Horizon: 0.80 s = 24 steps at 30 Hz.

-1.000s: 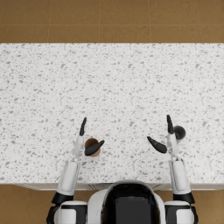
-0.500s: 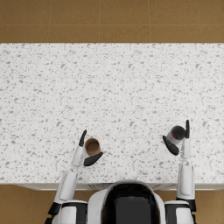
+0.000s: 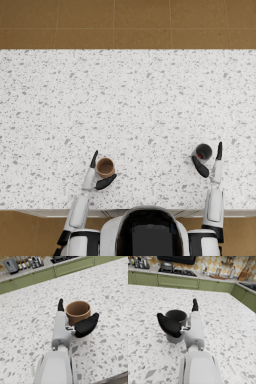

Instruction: Pick up two cups and pour the berry on the right into the cup on the left

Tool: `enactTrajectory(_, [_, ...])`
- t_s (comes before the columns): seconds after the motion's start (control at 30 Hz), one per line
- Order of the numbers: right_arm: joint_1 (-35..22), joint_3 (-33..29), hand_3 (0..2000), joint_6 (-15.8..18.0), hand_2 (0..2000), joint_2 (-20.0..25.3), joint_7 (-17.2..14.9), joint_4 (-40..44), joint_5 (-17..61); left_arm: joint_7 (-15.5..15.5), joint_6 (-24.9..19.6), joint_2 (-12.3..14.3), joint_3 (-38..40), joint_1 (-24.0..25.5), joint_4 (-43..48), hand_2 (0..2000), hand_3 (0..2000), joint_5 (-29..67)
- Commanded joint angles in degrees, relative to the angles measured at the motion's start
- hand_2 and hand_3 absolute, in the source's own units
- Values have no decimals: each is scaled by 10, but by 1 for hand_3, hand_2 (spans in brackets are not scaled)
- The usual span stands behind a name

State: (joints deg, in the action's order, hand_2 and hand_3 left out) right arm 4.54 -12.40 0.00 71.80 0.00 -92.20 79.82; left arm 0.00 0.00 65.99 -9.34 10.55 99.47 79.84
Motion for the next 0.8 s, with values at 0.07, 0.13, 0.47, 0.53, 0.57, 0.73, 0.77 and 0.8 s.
enactTrajectory(0.07, [-21, 9, 0, 0, 0, 0, 0, 39, 0, 0, 0, 8, -8, -11, -19, 0, 0, 0])
enactTrajectory(0.13, [-26, 14, 0, 0, 0, 2, 0, 50, 0, 0, 0, 11, -6, -13, -21, 0, 0, 0])
enactTrajectory(0.47, [-82, 53, 0, -1, 0, 12, 0, 167, 0, 0, 1, 24, -5, -16, -23, 0, 0, 0])
enactTrajectory(0.53, [-89, 55, 0, -1, 0, 14, 0, 184, 0, 0, 1, 27, -2, -17, -21, 0, 0, 0])
enactTrajectory(0.57, [-91, 58, 0, 1, 0, 15, 0, 188, 0, 0, 0, 29, -1, -20, -25, 0, 0, 0])
enactTrajectory(0.73, [-95, 58, 327, 6, 1361, 17, 2, 190, 0, 0, 0, 36, -2, -22, -24, 0, 0, 0])
enactTrajectory(0.77, [-95, 57, 653, 14, 2000, 17, 2, 185, 1, 0, 0, 36, 0, -20, -18, 0, 0, 0])
enactTrajectory(0.8, [-95, 59, 980, 32, 2000, 16, 1, 190, 1, 0, 0, 37, -2, -20, -13, 0, 0, 0])
